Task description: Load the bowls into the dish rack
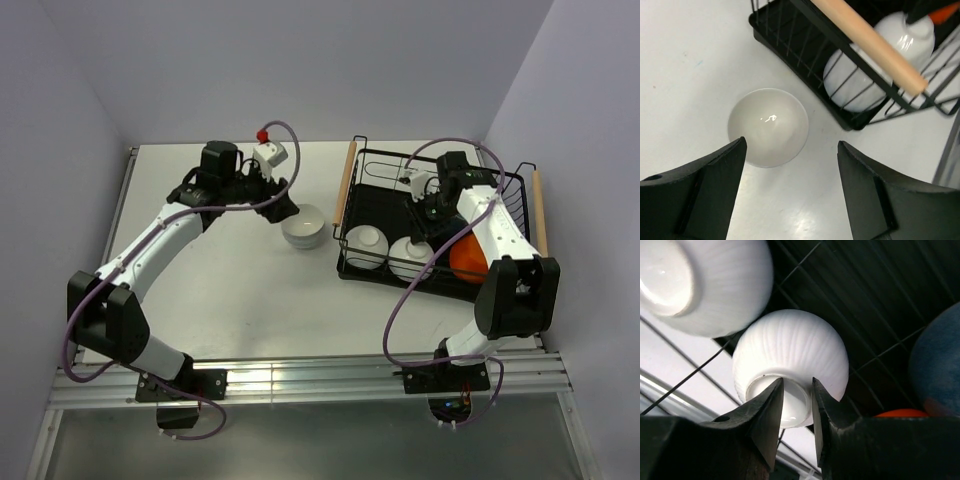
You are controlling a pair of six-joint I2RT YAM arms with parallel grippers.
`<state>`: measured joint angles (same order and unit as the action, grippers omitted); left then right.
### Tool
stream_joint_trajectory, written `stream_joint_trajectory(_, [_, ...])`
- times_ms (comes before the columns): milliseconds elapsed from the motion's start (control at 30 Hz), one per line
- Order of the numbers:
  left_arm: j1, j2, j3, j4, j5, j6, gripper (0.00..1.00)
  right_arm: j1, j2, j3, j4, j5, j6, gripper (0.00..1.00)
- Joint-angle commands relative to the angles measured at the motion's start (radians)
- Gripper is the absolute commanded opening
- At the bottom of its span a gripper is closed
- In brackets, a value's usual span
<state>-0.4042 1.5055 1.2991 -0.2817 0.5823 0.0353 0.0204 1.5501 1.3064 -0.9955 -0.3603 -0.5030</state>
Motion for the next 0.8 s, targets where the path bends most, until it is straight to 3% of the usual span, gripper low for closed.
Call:
stream_joint_trajectory(0, [0.008, -0.025, -0.003, -0.058, 0.163, 0.403, 0.78, 0.013, -0.011, 0.055, -0.103, -0.074, -0.025, 0.37])
stream_joint_trajectory(167, [0.007, 0.035, 0.028, -0.249, 0.283, 0.775, 0.74, 0.013, -0.022, 0.157, -0.167, -0.101, -0.025, 0.5])
stream_joint_trajectory(367, [-0.028, 0.125, 0.055, -0.415, 0.271, 1.112, 0.73, -0.007, -0.054, 0.25, -0.193, -0.131, 0.003, 0.73])
stream_joint_trajectory(533, [-0.062, 0.194, 0.052, -0.375, 0.223, 1.167, 0.72, -0.054, -0.085, 0.306, -0.196, -0.169, 0.03, 0.84])
stream_joint_trajectory(767, [-0.074, 0.294, 0.101, -0.336, 0.18, 1.163, 0.63, -0.092, -0.127, 0.306, -0.213, -0.181, 0.024, 0.87])
